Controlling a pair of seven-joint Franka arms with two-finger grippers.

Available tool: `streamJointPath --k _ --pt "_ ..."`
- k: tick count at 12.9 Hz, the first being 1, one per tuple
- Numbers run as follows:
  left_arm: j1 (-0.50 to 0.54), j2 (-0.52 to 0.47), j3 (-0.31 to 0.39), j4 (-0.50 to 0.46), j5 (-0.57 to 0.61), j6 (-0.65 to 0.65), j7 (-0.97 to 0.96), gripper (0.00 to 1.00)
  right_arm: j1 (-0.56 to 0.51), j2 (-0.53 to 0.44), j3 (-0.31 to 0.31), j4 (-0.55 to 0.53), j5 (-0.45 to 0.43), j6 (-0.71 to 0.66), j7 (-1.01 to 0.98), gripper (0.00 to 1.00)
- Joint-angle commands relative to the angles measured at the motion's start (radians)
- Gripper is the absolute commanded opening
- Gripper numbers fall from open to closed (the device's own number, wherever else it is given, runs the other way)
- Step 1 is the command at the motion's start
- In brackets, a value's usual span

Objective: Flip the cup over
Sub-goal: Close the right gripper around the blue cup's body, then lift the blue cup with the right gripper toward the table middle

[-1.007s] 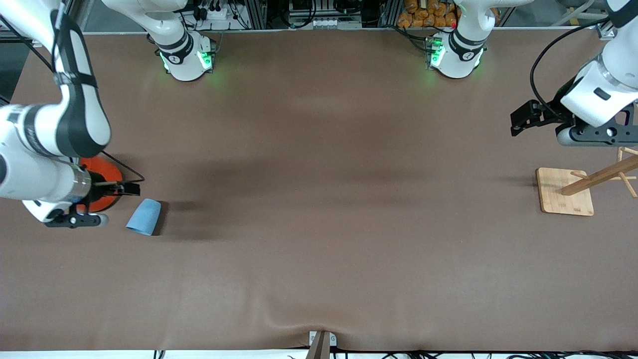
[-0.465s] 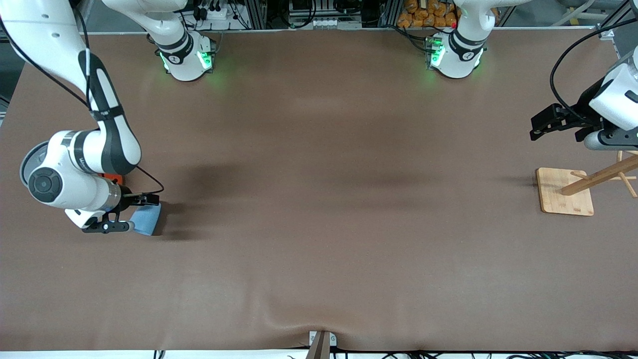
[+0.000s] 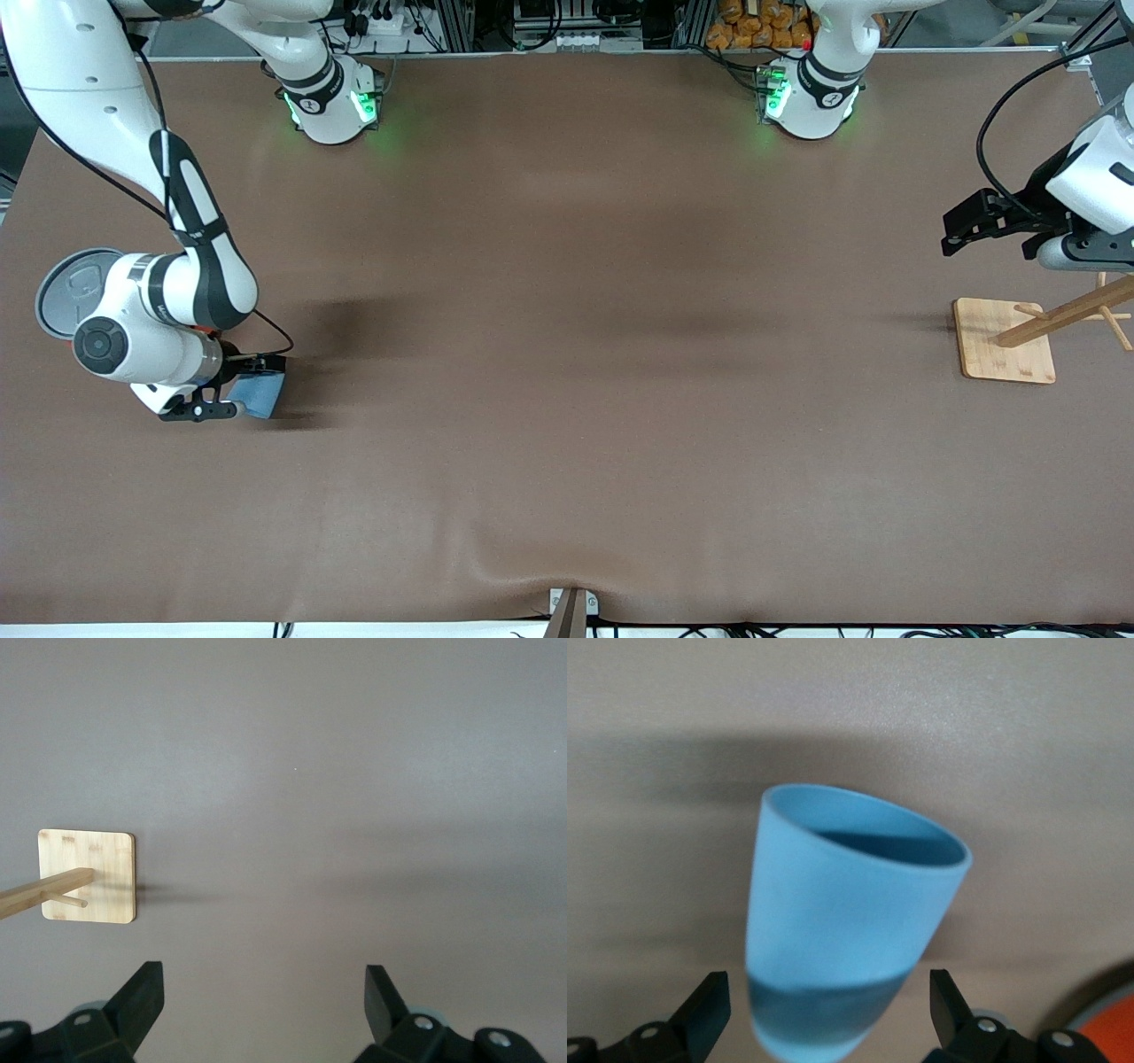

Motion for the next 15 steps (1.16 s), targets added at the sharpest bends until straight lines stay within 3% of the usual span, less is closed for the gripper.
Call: streamJointPath --k 1,2,3,5,6,9,11,14,15 --pt "0.005 -0.006 -0.006 0.008 0.008 -0.003 0.003 1.00 -0.024 0.019 0.012 -0.001 -0.005 0.035 -0.058 0.56" --pt "0.007 -0.010 -0.006 0.009 0.006 -0.008 0.003 1.00 -0.024 0.019 0.012 0.000 -0.005 0.042 -0.086 0.44" --pt "0.007 -0.015 -0.006 0.009 -0.004 -0.009 0.003 1.00 -0.024 0.019 0.012 0.003 -0.004 0.042 -0.116 0.42" --pt "0.007 -0.035 -0.006 0.008 0.008 -0.035 0.016 1.00 -0.038 0.016 0.012 0.013 -0.005 0.042 -0.229 0.40" --pt "0.007 -0.047 -0.006 0.009 0.008 -0.113 0.014 1.00 -0.049 0.006 0.013 0.017 -0.004 0.040 -0.323 0.40" --pt "0.010 -0.024 -0.004 0.022 0.003 -0.126 0.017 1.00 -0.035 0.001 0.022 0.074 0.000 0.034 -0.498 0.40" --pt "0.014 0.002 -0.003 0.051 0.003 -0.127 0.017 1.00 -0.024 0.001 0.085 0.088 0.000 0.031 -0.575 0.40" --pt "0.040 0.032 0.000 0.081 0.003 -0.115 0.022 1.00 0.003 0.004 0.244 0.083 0.000 0.028 -0.638 0.40" --pt "0.039 0.046 -0.001 0.100 0.003 -0.112 0.022 1.00 0.040 0.004 0.271 0.077 0.000 0.019 -0.637 0.40"
